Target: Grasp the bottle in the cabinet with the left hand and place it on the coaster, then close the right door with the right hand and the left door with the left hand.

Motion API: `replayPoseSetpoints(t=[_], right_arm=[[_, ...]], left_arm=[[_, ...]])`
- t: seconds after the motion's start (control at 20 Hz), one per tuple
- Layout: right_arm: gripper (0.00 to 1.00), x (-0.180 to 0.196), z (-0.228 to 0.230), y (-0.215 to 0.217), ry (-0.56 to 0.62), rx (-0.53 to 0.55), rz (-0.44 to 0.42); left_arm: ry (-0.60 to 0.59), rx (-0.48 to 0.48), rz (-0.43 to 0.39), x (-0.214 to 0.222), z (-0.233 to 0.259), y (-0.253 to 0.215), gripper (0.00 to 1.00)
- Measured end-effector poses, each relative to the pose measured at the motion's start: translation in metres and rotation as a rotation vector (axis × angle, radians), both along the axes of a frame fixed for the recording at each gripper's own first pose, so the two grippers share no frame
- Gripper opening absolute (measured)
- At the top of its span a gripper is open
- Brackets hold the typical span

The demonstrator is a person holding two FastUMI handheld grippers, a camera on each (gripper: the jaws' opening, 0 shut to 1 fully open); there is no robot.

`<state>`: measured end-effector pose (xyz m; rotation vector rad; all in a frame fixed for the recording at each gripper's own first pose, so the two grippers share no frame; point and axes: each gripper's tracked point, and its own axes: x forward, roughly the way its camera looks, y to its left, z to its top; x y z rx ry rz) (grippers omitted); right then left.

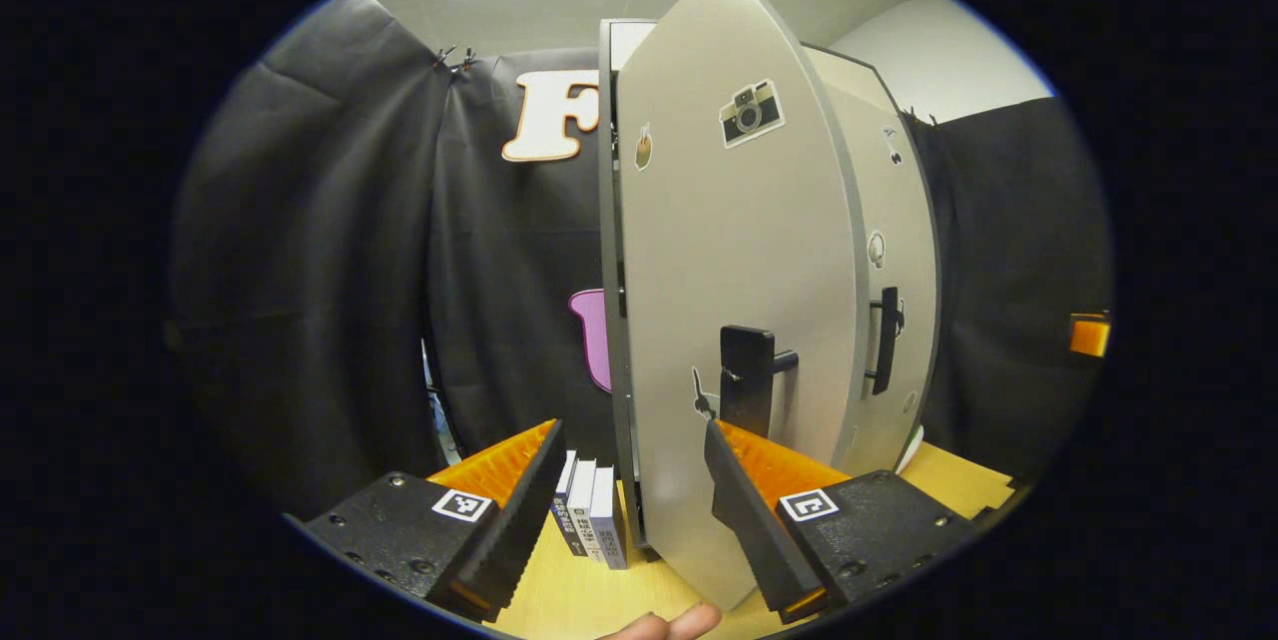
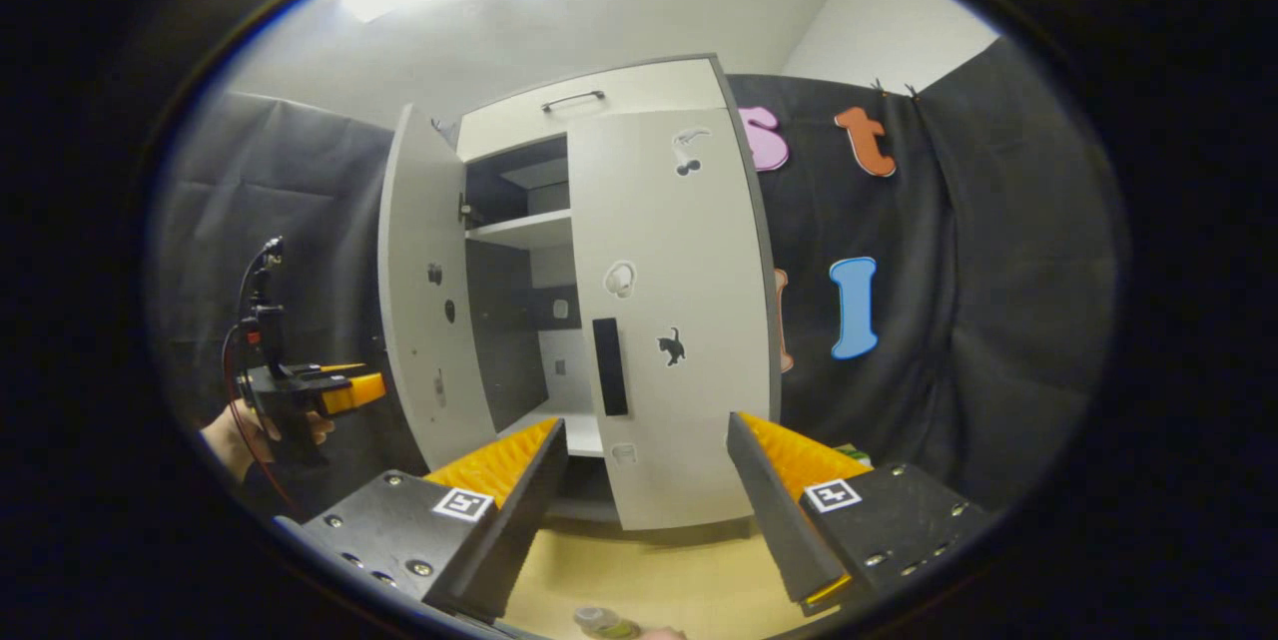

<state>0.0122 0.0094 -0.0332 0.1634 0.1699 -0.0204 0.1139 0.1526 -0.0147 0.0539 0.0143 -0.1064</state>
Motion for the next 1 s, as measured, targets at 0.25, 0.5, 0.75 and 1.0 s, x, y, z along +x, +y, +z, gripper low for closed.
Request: replayPoseSetpoints(t=[0.25,0.5,0.75,1.0], right_arm=[[0.97,-0.001,0.003,-0.008,-0.011,0.002,-0.015],[0.97,0.001,-0.002,-0.004,-0.025,-0.047,-0.010],[0.98,0.004,-0.006,0.001,-0.020,-0.037,-0.012],[0.97,0.002,-0.012,0.001,-0.002,-0.062,-0.016]], left_arm=[[0.015,-0.026,0.006,0.009,-0.003,-0.003,0.88],[0.015,-0.040,-0.003,0.013,-0.005,-0.009,0.87],[-0.020,0.013,0.006,0.013,-0.002,-0.018,0.88],[-0.001,0.002,-0.020,0.018,-0.006,-0.035,0.88]])
